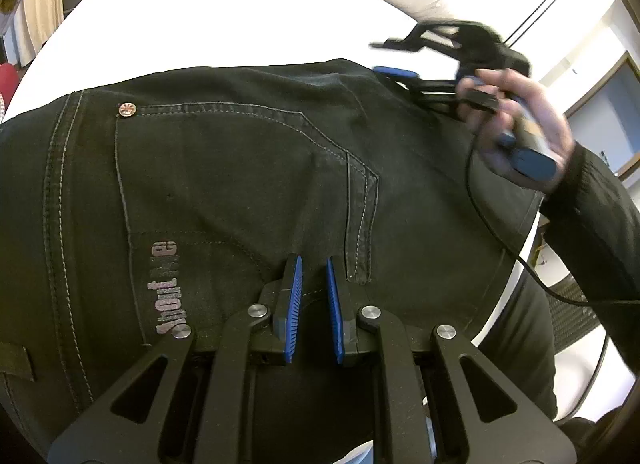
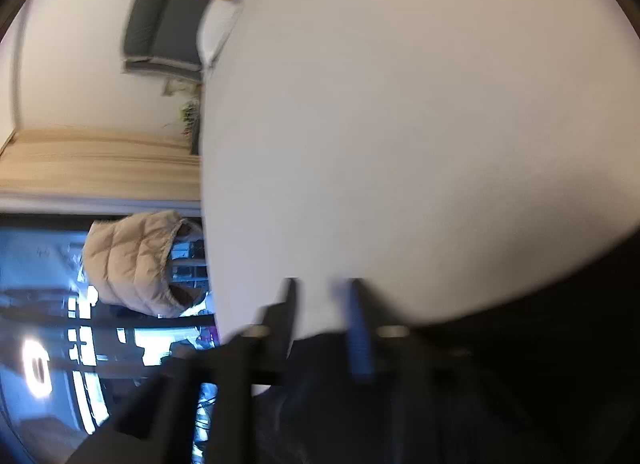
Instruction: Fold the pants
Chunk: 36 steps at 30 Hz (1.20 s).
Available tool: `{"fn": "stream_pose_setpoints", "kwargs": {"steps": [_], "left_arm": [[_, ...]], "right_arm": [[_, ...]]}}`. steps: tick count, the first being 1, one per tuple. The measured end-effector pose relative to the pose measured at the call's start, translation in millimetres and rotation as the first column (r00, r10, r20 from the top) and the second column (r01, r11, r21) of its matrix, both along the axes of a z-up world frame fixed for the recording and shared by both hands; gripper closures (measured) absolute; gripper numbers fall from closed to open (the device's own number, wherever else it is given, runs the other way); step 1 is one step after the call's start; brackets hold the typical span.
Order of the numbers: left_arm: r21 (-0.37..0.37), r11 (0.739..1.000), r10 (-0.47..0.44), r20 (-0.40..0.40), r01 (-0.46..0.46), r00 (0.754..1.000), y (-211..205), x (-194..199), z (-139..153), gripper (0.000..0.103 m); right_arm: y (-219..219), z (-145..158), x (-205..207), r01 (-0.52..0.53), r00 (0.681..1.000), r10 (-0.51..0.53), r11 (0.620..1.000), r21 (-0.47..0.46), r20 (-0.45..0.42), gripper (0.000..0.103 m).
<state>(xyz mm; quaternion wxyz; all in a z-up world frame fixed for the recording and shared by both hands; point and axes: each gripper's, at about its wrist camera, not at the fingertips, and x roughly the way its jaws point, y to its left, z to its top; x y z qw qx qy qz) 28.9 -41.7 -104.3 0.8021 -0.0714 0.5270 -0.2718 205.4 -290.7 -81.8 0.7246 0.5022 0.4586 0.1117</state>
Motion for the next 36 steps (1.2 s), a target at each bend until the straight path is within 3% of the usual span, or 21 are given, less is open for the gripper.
{"fn": "stream_pose_setpoints", "kwargs": {"steps": [3, 5, 7, 10, 11, 13, 14, 15, 16, 17, 19, 20, 22, 24, 25, 26, 27, 28, 30, 31, 36], "left_arm": [[-0.004, 1.0, 0.004, 0.006, -0.004, 1.0, 2.6, -2.7, -0.8, 0.09], [0.002, 1.0, 0.005, 0.005, -0.005, 1.0, 3.2, -4.4, -0.9, 0.09], [0.011, 1.0, 0.006, 0.008, -0.006, 1.0, 2.9, -5.2, -1.4, 0.09], [0.008, 1.0, 0.014, 0.003, -0.014, 1.0, -0.8, -6.6, -1.9, 0.09], [0.001, 1.0, 0.018, -0.002, -0.018, 1.0, -2.3, -5.3, -0.4, 0.09], [-0.004, 1.0, 0.021, -0.006, -0.021, 1.0, -1.0, -5.2, 0.0, 0.09], [-0.004, 1.0, 0.023, -0.01, -0.023, 1.0, 0.7, -3.8, 0.9, 0.09], [-0.001, 1.0, 0.026, -0.016, -0.026, 1.0, 0.9, -3.5, 1.6, 0.09], [0.011, 0.999, 0.032, -0.029, -0.032, 0.999, 0.1, -2.7, 4.7, 0.09], [0.023, 0.999, 0.038, -0.038, -0.037, 0.999, -0.5, -1.8, 8.3, 0.09], [0.032, 0.999, 0.04, -0.038, -0.038, 0.998, -4.8, 1.5, 22.6, 0.09], [0.001, 1.0, 0.029, -0.02, -0.029, 0.999, -8.1, 4.3, 33.3, 0.09], [-0.031, 0.999, 0.013, 0.015, -0.013, 1.0, -19.9, 16.9, 50.6, 0.09], [-0.014, 1.0, -0.026, 0.051, 0.027, 0.998, -41.8, 38.2, 55.1, 0.09], [0.01, 0.999, -0.045, 0.053, 0.044, 0.998, -51.6, 49.0, 49.6, 0.09], [0.038, 0.998, -0.057, 0.03, 0.056, 0.998, -61.1, 63.1, 35.9, 0.09], [0.063, 0.996, -0.056, 0.012, 0.055, 0.998, -64.3, 71.9, 23.7, 0.09], [0.08, 0.995, -0.052, -0.013, 0.053, 0.999, -64.6, 78.5, 11.7, 0.09], [-0.012, 0.999, -0.04, -0.071, 0.039, 0.997, -49.7, 88.7, -4.0, 0.09], [-0.04, 0.999, -0.031, -0.077, 0.028, 0.997, -41.4, 90.4, -4.4, 0.09], [-0.063, 0.998, 0.003, -0.075, -0.008, 0.997, -4.0, 88.4, -3.8, 0.09]], "right_arm": [[43.3, 7.0, -7.3, -0.187, 0.982, 0.183, 0.978, 0.089, 0.047, 0.055], [82.0, 4.5, -10.3, -0.324, 0.946, 0.321, 0.944, 0.069, 0.042, 0.055], [111.7, -7.7, -10.3, -0.383, 0.924, 0.383, 0.922, 0.059, 0.016, 0.055], [108.0, -36.1, 2.9, -0.302, 0.951, 0.306, 0.949, 0.092, -0.038, 0.092], [90.0, -41.3, 7.1, -0.214, 0.975, 0.218, 0.973, 0.085, -0.041, 0.103], [67.2, -35.9, 6.0, -0.103, 0.993, 0.106, 0.994, 0.047, -0.045, 0.103], [56.2, -24.1, 2.2, -0.039, 0.999, 0.039, 0.999, -0.008, -0.028, 0.092], [51.1, -12.2, -3.2, -0.012, 1.0, 0.011, 0.998, -0.056, -0.008, 0.072], [48.3, 0.6, -9.1, -0.004, 1.0, 0.006, 0.997, -0.08, 0.021, 0.061], [46.3, 12.1, -19.1, -0.013, 0.999, 0.016, 0.997, -0.075, 0.048, 0.051], [54.6, 27.6, -42.1, -0.058, 0.993, 0.058, 0.998, -0.011, 0.103, 0.047], [68.2, 31.7, -53.8, -0.091, 0.989, 0.086, 0.995, 0.038, 0.12, 0.044], [75.6, 23.7, -70.7, -0.148, 0.983, 0.135, 0.984, 0.095, 0.127, 0.044], [81.8, 5.7, -85.8, -0.155, 0.985, 0.145, 0.981, 0.115, 0.094, 0.045], [79.6, -5.7, -90.0, -0.131, 0.99, 0.124, 0.983, 0.126, 0.065, 0.052], [71.1, -18.9, -95.2, -0.09, 0.996, 0.086, 0.986, 0.142, 0.036, 0.074], [62.7, -27.5, -96.6, -0.062, 0.998, 0.061, 0.985, 0.163, 0.006, 0.088], [51.5, -33.2, -100.4, -0.034, 0.999, 0.037, 0.982, 0.188, -0.015, 0.089], [32.5, -29.1, -101.3, 0.022, 1.0, -0.022, 0.987, 0.158, -0.004, 0.089], [20.7, -25.6, -103.4, 0.053, 0.998, -0.055, 0.991, 0.125, 0.01, 0.089], [-65.3, -39.5, -131.3, 0.268, 0.958, -0.282, 0.943, 0.197, 0.048, 0.09]]}}
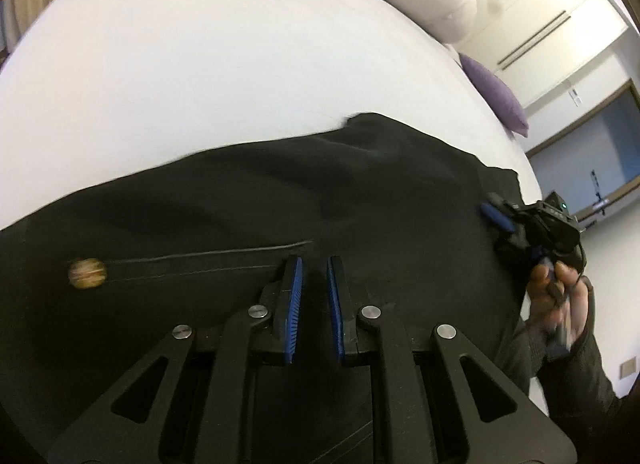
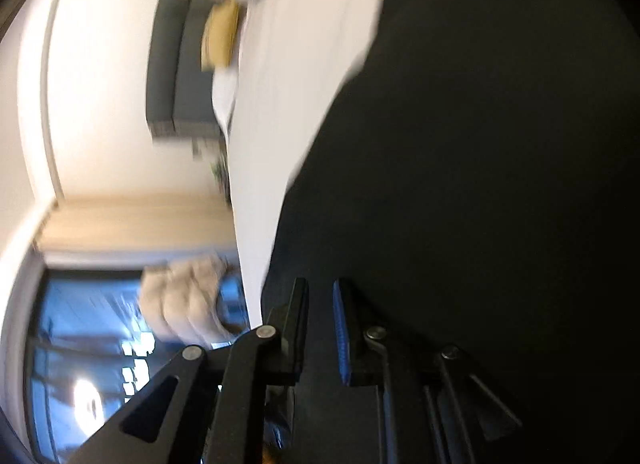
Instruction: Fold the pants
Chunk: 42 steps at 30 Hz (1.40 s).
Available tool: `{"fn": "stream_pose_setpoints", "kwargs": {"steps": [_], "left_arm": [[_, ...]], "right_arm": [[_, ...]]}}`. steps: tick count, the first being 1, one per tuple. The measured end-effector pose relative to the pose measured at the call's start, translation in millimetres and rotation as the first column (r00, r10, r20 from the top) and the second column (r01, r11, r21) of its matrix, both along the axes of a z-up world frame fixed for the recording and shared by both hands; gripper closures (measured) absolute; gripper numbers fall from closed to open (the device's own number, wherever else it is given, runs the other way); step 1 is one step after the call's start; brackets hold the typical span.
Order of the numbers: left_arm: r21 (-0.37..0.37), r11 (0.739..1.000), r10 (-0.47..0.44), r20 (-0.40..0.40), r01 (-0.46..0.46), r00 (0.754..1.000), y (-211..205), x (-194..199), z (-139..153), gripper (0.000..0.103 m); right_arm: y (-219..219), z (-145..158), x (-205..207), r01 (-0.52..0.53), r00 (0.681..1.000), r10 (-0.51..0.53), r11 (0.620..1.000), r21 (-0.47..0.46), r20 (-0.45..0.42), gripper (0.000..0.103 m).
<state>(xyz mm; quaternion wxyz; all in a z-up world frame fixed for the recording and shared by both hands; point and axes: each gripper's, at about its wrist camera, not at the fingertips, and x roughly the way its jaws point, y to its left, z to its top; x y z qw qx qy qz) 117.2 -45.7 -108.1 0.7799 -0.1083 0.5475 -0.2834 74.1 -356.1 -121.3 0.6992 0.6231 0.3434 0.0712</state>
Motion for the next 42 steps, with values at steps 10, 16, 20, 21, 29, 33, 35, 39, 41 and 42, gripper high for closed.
{"fn": "stream_pose_setpoints", "kwargs": {"steps": [10, 16, 20, 21, 29, 33, 35, 39, 41, 42], "left_arm": [[0.078, 0.996, 0.036, 0.038, -0.039, 0.999, 39.7, -12.8, 4.3, 0.09], [0.134, 0.982, 0.128, 0.062, -0.135, 0.99, 54.2, -29.5, 21.1, 0.09], [0.036, 0.989, 0.14, 0.094, -0.144, 0.986, 32.4, -39.0, 43.9, 0.09], [0.009, 0.991, 0.13, 0.094, -0.132, 0.987, 20.3, -40.0, 46.1, 0.09], [0.028, 0.998, -0.05, 0.04, 0.049, 0.998, -76.5, -49.7, 16.7, 0.09], [0.027, 0.998, -0.062, 0.004, 0.062, 0.998, -77.1, -53.5, -2.9, 0.09], [-0.017, 0.999, -0.048, -0.033, 0.047, 0.998, -71.3, -50.4, -12.2, 0.09], [-0.016, 0.999, -0.045, -0.037, 0.045, 0.998, -68.5, -52.5, -18.0, 0.091], [0.008, 0.999, -0.053, -0.019, 0.053, 0.998, -69.5, -55.8, -17.8, 0.09], [0.017, 0.998, -0.055, -0.012, 0.056, 0.998, -69.8, -58.6, -17.8, 0.09]], "right_arm": [[-143.0, 31.9, -88.9, 0.369, 0.924, -0.381, 0.901, -0.227, -0.013, 0.065], [-160.5, 77.8, -165.1, 0.524, 0.835, -0.549, 0.786, -0.328, 0.02, 0.018], [-193.3, 62.6, -205.8, 0.508, 0.852, -0.524, 0.818, -0.269, 0.015, 0.019], [-197.7, 57.6, -206.2, 0.498, 0.858, -0.513, 0.829, -0.255, 0.005, 0.023], [-203.6, 14.9, -186.4, 0.455, 0.879, -0.471, 0.875, -0.166, -0.071, 0.036], [-209.6, 5.9, -186.3, 0.478, 0.873, -0.486, 0.87, -0.12, -0.049, 0.041], [-214.4, 5.5, -183.5, 0.481, 0.872, -0.489, 0.868, -0.123, -0.037, 0.043], [-219.4, 5.2, -183.1, 0.49, 0.868, -0.496, 0.863, -0.12, -0.018, 0.046], [-221.6, 5.2, -178.1, 0.493, 0.868, -0.496, 0.863, -0.111, -0.002, 0.05], [-222.9, 5.3, -176.3, 0.489, 0.871, -0.492, 0.865, -0.113, -0.001, 0.054]]}}
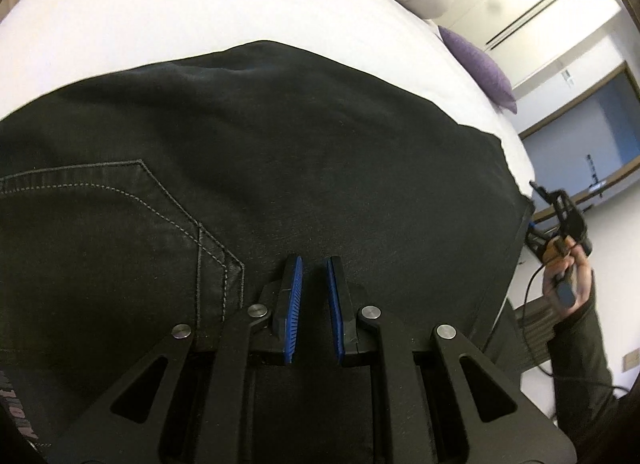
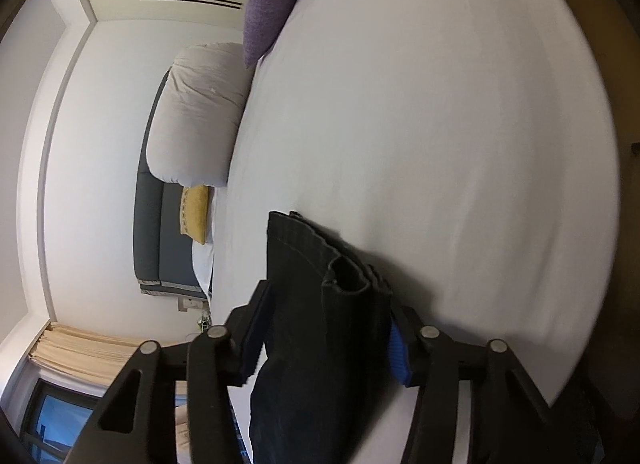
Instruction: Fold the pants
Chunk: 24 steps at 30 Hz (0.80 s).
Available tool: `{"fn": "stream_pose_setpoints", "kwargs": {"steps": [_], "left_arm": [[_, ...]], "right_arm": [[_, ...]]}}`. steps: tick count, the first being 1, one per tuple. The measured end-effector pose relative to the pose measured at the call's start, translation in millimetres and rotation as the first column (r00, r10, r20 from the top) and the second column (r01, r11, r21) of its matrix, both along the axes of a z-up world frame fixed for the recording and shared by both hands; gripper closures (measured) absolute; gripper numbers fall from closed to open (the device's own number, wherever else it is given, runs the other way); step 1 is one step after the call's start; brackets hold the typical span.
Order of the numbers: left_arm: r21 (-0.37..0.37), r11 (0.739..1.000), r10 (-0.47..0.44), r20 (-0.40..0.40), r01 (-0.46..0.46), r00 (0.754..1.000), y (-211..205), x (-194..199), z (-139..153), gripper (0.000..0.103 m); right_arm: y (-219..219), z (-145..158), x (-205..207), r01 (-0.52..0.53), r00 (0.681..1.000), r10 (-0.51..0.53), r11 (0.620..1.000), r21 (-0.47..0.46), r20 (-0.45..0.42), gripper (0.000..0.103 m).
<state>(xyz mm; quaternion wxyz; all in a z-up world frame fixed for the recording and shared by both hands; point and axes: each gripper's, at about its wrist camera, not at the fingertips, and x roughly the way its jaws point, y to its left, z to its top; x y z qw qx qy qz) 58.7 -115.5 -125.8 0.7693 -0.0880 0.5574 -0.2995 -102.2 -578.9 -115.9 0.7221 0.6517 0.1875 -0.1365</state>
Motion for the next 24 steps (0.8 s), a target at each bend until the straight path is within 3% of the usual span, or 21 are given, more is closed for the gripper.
{"fn": "stream_pose_setpoints", "kwargs": {"steps": [9, 17, 24], "left_arm": [[0.001, 1.0, -0.002, 0.006, 0.001, 1.0, -5.5, -4.8, -2.6, 0.091], [-0.016, 1.0, 0.003, -0.001, -0.003, 1.0, -4.9, 0.0, -3.6, 0.091], [-0.044, 0.999, 0.012, -0.022, -0.013, 1.0, 4.9, 2.9, -7.7, 0.091]], "right_arm": [[-7.1, -12.5, 8.4, -0.004, 1.0, 0.003, 0.999, 0.039, 0.021, 0.091], [-16.3, -9.9, 2.7, 0.005, 1.0, -0.005, 1.0, -0.006, -0.004, 0.093], [4.1, 25.5, 21.1, -0.098, 0.987, 0.069, 0.974, -0.203, -0.144, 0.093]]}}
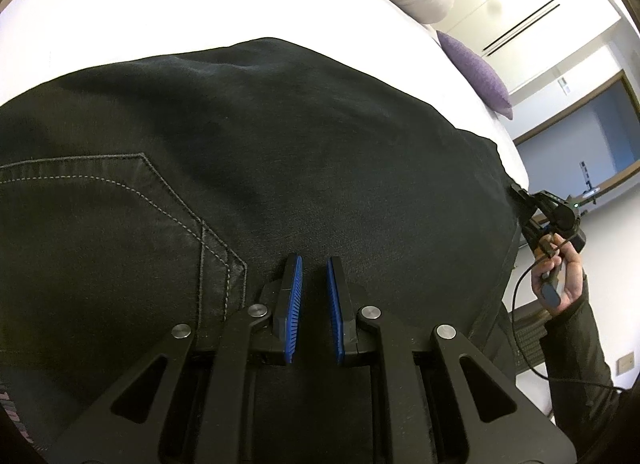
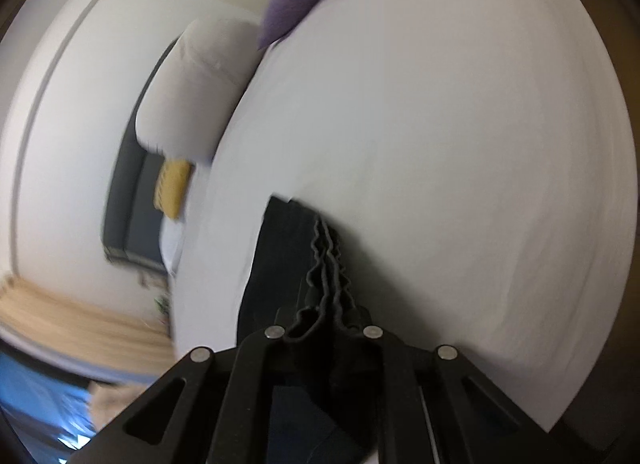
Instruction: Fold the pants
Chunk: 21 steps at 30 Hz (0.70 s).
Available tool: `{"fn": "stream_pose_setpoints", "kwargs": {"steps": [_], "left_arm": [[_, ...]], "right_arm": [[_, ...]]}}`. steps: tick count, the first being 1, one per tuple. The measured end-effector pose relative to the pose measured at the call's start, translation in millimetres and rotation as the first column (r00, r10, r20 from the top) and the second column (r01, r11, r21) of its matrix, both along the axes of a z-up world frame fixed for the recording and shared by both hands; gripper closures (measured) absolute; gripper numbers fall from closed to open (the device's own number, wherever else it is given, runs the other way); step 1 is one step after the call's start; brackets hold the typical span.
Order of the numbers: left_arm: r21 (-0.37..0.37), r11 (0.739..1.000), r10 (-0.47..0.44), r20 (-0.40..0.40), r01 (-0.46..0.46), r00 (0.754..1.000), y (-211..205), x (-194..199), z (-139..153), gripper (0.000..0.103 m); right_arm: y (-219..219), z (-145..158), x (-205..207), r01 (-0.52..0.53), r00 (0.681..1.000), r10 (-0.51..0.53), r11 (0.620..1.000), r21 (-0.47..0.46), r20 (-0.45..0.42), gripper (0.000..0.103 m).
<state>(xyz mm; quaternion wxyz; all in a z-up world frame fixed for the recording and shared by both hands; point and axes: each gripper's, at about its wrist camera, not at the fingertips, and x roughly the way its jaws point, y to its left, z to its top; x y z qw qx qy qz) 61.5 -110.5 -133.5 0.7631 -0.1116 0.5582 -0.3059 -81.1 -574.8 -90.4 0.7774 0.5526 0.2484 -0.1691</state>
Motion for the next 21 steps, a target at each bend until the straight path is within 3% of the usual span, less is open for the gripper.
{"fn": "stream_pose_setpoints", "kwargs": {"steps": [2, 5, 8, 9, 11, 13, 14, 15, 21], "left_arm": [[0.0, 1.0, 0.0, 0.0, 0.0, 1.0, 0.9, 0.5, -1.9, 0.091], [-0.004, 1.0, 0.001, -0.003, -0.001, 1.0, 1.9, 1.1, -2.7, 0.091], [-0.019, 1.0, 0.006, -0.011, -0.006, 1.0, 4.8, 2.4, -4.2, 0.091], [-0.021, 1.0, 0.006, -0.013, -0.007, 1.0, 5.6, 2.8, -4.6, 0.091], [-0.025, 1.0, 0.008, -0.013, -0.008, 1.0, 7.1, 3.2, -5.5, 0.091], [-0.027, 1.0, 0.008, -0.012, -0.008, 1.0, 8.0, 3.2, -6.1, 0.09], [-0.029, 1.0, 0.009, -0.013, -0.01, 1.0, 8.8, 3.3, -6.5, 0.09], [-0.032, 0.999, 0.012, -0.015, -0.012, 1.0, 9.6, 3.6, -6.9, 0.09], [-0.071, 0.996, 0.051, -0.063, -0.055, 0.997, 17.7, 8.3, -5.3, 0.09]], "right_arm": [[21.8, 21.2, 14.2, -0.088, 0.995, 0.082, 0.989, -0.118, -0.05, 0.093], [73.6, 52.4, 40.3, -0.278, 0.958, 0.236, 0.909, -0.312, -0.164, 0.093], [147.7, 70.1, 66.4, -0.496, 0.865, 0.353, 0.707, -0.504, -0.357, 0.093], [175.1, 69.4, 74.3, -0.568, 0.821, 0.375, 0.618, -0.544, -0.431, 0.093], [209.7, 58.1, 85.7, -0.664, 0.746, 0.393, 0.502, -0.554, -0.537, 0.093], [229.0, 36.0, 95.2, -0.736, 0.673, 0.387, 0.433, -0.52, -0.63, 0.093], [235.3, 27.8, 97.8, -0.75, 0.658, 0.358, 0.398, -0.529, -0.663, 0.093], [237.7, 26.0, 98.8, -0.753, 0.654, 0.344, 0.38, -0.538, -0.674, 0.093], [238.7, 35.7, 100.3, -0.739, 0.669, 0.323, 0.389, -0.55, -0.67, 0.093]]}}
